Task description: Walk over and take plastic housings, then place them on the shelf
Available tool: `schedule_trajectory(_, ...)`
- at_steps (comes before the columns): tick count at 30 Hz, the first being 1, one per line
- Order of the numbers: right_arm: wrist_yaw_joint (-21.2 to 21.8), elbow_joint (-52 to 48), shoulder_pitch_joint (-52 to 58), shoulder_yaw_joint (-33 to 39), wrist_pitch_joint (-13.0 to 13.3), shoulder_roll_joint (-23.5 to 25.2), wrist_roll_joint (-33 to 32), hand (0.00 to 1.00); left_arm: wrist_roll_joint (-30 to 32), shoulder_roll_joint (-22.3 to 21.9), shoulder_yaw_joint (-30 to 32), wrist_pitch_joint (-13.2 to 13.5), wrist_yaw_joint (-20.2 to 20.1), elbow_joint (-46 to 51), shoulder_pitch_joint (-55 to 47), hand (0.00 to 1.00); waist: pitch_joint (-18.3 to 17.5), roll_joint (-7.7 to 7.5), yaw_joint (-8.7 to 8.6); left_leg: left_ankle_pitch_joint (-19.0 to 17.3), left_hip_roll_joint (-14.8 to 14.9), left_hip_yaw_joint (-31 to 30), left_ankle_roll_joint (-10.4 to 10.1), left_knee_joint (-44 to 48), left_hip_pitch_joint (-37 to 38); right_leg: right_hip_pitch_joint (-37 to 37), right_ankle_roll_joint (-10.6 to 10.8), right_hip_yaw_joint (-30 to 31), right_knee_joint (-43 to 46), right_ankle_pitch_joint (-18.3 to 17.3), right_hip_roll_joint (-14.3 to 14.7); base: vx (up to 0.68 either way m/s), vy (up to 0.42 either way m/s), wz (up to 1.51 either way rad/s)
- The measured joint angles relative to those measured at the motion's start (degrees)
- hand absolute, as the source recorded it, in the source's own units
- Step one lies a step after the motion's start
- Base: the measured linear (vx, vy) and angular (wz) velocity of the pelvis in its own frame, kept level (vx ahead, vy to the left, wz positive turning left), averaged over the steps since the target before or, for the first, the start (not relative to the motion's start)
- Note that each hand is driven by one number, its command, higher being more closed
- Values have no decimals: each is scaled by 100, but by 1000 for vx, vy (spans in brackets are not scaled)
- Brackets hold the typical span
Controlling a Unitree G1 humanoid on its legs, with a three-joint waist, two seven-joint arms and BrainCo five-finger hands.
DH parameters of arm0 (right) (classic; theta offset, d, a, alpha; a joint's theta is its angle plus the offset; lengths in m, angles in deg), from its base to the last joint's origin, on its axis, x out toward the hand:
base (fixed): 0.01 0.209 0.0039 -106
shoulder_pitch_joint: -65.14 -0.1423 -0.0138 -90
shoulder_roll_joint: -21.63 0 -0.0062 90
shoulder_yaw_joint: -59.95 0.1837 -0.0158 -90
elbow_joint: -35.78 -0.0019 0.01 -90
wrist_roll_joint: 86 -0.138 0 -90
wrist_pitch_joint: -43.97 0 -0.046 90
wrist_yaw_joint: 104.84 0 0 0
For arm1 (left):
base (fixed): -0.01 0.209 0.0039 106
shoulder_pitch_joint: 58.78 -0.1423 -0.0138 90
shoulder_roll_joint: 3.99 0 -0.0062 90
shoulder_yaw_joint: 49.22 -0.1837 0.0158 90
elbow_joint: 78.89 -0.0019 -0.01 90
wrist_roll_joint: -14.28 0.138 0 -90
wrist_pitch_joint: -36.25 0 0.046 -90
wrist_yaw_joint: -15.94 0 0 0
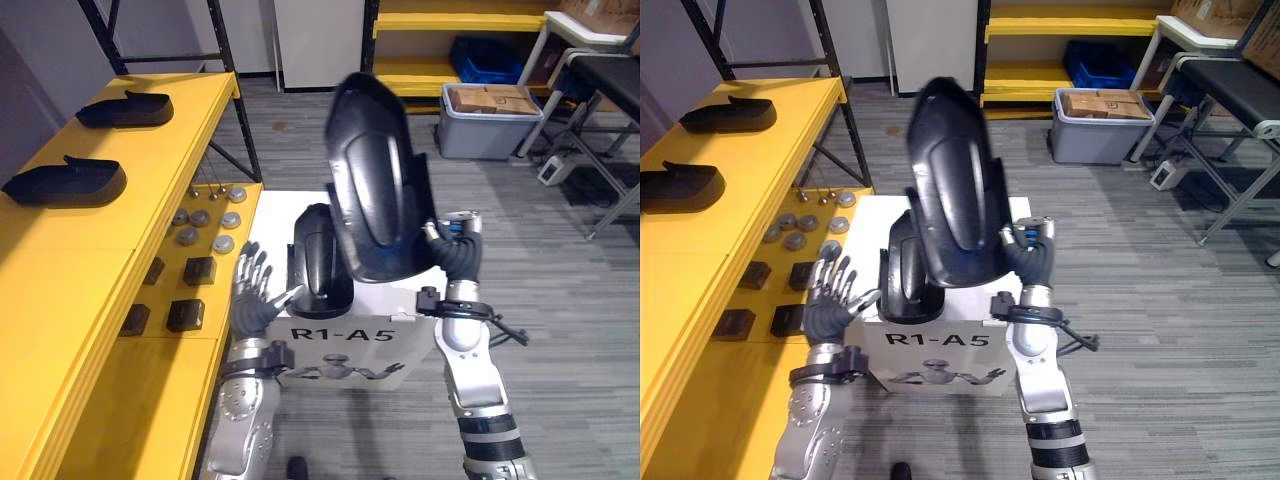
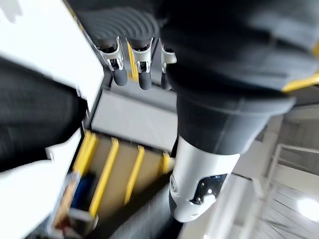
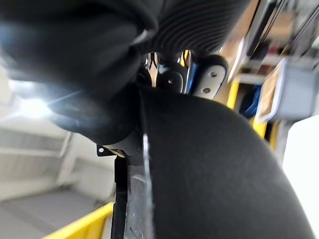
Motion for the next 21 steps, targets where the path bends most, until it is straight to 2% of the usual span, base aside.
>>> schedule_trajectory(3,122,0,2,-444,4,10,136,100,-331,79,-231,-55,4,-162,214,0,-41,1,-36,0,0,6,0,0,-1,-6,-1,6,0,1,1,0,0,0)
schedule_trajectory(8,146,15,2,-552,5,41,246,100,-770,165,-251,-105,33,-310,293,0,-122,-1,-66,1,1,36,1,0,-5,-32,-2,35,9,2,0,-19,3,-3)
schedule_trajectory(9,146,43,2,-580,5,19,247,100,-896,203,-291,-105,85,-332,300,100,-156,-1,-90,1,1,39,1,0,-10,-38,-2,39,9,2,0,0,0,0)
schedule_trajectory(13,148,50,82,-750,7,-311,255,100,-1326,405,-323,-117,217,-430,321,100,-236,-3,-131,1,6,58,1,0,-16,-51,-5,59,7,4,6,0,0,-1)
schedule_trajectory(17,160,76,307,-782,50,-540,240,100,-1445,561,-319,-113,330,-430,337,100,-263,-3,-133,1,6,65,1,0,-18,-54,-8,67,7,6,6,0,0,0)
schedule_trajectory(21,220,121,504,-1017,304,-797,190,100,-1524,697,-237,-166,355,-433,340,100,-303,-4,-153,1,9,136,1,0,-27,-101,-16,142,14,13,7,-14,5,-8)
